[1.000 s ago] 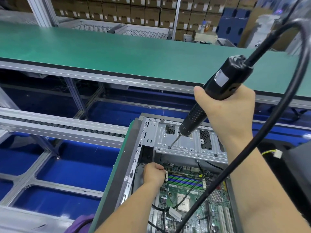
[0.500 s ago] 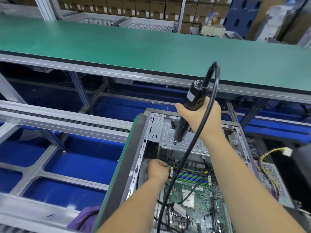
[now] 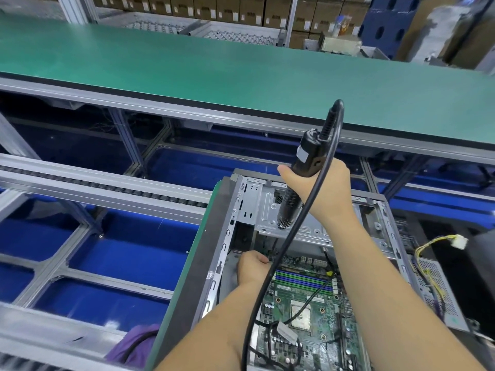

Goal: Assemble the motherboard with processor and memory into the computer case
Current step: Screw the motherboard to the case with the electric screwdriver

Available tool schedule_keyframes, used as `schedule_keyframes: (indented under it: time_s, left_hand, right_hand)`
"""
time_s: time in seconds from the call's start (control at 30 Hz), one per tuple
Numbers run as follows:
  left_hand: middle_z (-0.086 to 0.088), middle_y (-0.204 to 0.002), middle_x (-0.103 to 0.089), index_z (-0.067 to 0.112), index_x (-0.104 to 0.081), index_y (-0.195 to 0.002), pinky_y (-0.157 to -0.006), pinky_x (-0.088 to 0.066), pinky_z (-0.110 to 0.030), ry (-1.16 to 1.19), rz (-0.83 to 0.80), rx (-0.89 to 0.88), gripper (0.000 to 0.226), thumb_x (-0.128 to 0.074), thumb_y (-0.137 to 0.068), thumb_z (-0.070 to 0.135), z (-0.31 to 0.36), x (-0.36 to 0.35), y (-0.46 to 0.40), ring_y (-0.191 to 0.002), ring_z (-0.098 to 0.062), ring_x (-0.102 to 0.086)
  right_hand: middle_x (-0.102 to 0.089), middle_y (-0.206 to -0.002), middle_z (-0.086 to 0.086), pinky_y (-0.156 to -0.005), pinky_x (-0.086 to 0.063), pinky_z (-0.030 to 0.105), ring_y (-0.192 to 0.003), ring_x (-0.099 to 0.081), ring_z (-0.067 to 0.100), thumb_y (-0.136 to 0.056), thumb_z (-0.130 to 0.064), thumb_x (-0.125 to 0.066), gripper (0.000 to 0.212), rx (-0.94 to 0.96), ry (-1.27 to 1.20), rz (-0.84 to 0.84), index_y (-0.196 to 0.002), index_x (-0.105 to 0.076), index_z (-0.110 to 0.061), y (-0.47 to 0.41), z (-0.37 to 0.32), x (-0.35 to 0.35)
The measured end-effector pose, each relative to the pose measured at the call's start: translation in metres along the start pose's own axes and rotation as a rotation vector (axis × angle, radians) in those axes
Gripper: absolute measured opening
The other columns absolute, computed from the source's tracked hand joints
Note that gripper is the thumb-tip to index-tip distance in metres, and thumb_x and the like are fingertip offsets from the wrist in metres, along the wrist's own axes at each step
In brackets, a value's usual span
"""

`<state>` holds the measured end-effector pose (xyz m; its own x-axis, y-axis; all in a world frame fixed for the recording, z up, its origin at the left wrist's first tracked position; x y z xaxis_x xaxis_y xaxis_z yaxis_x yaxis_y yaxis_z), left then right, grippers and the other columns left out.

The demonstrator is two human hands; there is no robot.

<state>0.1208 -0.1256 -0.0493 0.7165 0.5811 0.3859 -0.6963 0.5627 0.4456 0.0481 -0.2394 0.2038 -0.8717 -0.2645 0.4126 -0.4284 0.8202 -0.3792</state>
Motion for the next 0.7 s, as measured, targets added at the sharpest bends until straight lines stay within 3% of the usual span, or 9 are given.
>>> schedule_keyframes:
  time_s: [0.13,0.3,0.4,0.5,0.7]
  left_hand:
    - [0.004,-0.079,-0.062,0.031,-0.053,-0.078,-0.067,-0.056,-0.032,-0.047,-0.041,-0.157,0.026,-0.054,-0.084,0.005,0.011,-0.006,0.005,-0.072,-0.014,-0.062]
    - [0.011,-0.081,-0.059,0.036,-0.050,-0.076,-0.068,-0.056,-0.032,-0.154,-0.061,-0.352,0.026,-0.052,-0.088,0.013,0.032,-0.012,0.018,-0.076,-0.009,-0.061]
    - [0.009,-0.080,-0.061,0.031,-0.051,-0.077,-0.070,-0.057,-0.032,-0.137,-0.021,-0.309,0.026,-0.056,-0.091,0.010,0.031,-0.008,0.017,-0.077,-0.010,-0.062]
    - [0.007,-0.078,-0.060,0.022,-0.055,-0.083,-0.061,-0.049,-0.022,-0.148,-0.016,-0.252,0.018,-0.054,-0.092,0.007,0.026,-0.005,0.014,-0.073,-0.013,-0.061]
    - [-0.004,-0.089,-0.064,0.009,-0.065,-0.101,-0.060,-0.045,-0.022,-0.144,-0.004,-0.160,0.019,-0.050,-0.092,0.003,0.019,0.001,0.011,-0.076,-0.015,-0.059]
  right_hand:
    - [-0.067,-0.070,-0.019,-0.059,-0.045,0.005,-0.064,-0.060,-0.003,-0.076,-0.035,-0.085,0.025,-0.008,-0.044,-0.013,-0.069,-0.061,-0.034,0.001,-0.001,0.001]
    - [-0.067,-0.072,-0.017,-0.061,-0.045,0.004,-0.063,-0.061,-0.003,-0.079,-0.027,-0.085,0.027,0.006,-0.060,-0.019,-0.070,-0.060,-0.030,0.003,-0.004,0.001]
    - [-0.063,-0.061,-0.024,-0.057,-0.043,0.001,-0.059,-0.060,-0.010,-0.080,-0.022,-0.084,0.031,0.031,-0.089,0.009,-0.067,-0.057,-0.029,0.003,-0.015,0.009]
    - [-0.063,-0.060,-0.021,-0.057,-0.042,0.001,-0.059,-0.058,-0.008,-0.080,-0.024,-0.083,0.031,0.072,-0.113,0.021,-0.064,-0.056,-0.025,-0.001,-0.032,0.021]
    - [-0.060,-0.057,-0.020,-0.058,-0.043,0.005,-0.056,-0.055,-0.005,-0.080,-0.022,-0.084,0.033,0.124,-0.136,0.076,-0.061,-0.057,-0.021,0.006,-0.047,0.039]
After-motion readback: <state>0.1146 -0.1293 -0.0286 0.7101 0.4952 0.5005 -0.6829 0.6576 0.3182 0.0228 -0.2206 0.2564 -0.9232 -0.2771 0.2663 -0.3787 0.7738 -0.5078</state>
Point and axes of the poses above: each hand's wrist, its own y-axis away from the middle knuckle, its own x-axis out of the back of the hand, z = x × y, the point moved 6 cm from there along -y, towards the middle knuckle
